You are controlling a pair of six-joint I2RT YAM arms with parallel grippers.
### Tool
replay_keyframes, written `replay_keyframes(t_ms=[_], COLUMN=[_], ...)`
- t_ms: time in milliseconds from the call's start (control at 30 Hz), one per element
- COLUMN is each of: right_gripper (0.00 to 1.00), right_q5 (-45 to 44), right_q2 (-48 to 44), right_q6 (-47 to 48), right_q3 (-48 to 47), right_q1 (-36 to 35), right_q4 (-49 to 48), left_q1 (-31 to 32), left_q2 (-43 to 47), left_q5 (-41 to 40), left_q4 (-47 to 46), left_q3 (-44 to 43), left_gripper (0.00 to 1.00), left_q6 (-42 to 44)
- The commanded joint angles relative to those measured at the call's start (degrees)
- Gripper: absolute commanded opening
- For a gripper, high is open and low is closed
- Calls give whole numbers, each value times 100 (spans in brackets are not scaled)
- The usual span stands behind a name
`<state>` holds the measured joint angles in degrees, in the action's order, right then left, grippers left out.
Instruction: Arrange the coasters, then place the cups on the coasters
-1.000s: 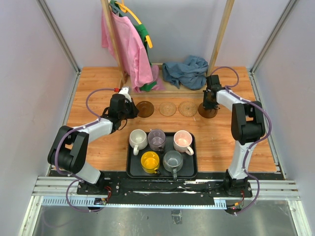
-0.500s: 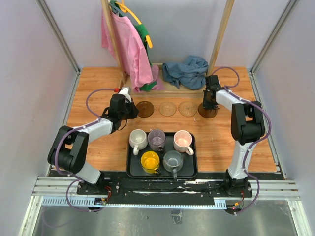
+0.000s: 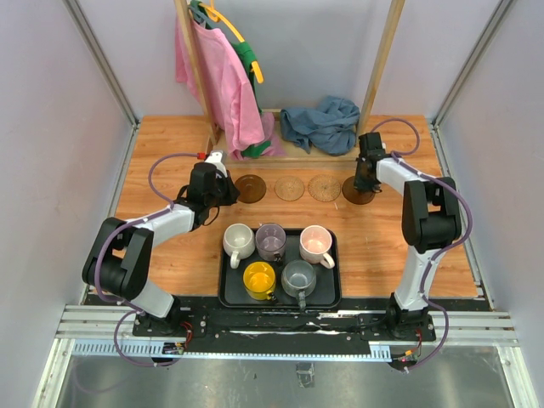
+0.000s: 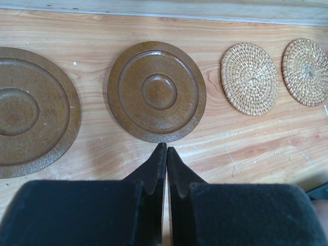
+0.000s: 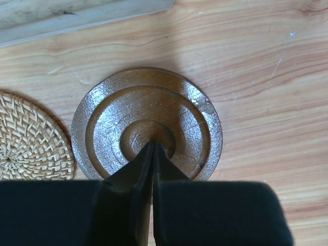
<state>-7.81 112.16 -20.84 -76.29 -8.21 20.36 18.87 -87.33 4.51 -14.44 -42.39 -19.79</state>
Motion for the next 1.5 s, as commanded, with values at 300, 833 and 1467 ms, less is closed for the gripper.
replay_keyframes(t_ms=[300, 833, 1467], right_gripper=[3, 3, 9], right_q5=[-359, -284, -13], right_q2=[-64, -89, -1070], right_q6=[-72, -17, 415], right_q3=[462, 386, -280], right_q1=[144, 148, 140], right_q4=[652, 674, 595], left_q1=[-23, -22, -20], left_q2=[151, 106, 725], left_q5=[-60, -41, -362], left_q4=[-42, -68, 226], left_q3=[77, 106, 37], left_gripper=[6, 6, 6], left_q6=[-16, -42, 208])
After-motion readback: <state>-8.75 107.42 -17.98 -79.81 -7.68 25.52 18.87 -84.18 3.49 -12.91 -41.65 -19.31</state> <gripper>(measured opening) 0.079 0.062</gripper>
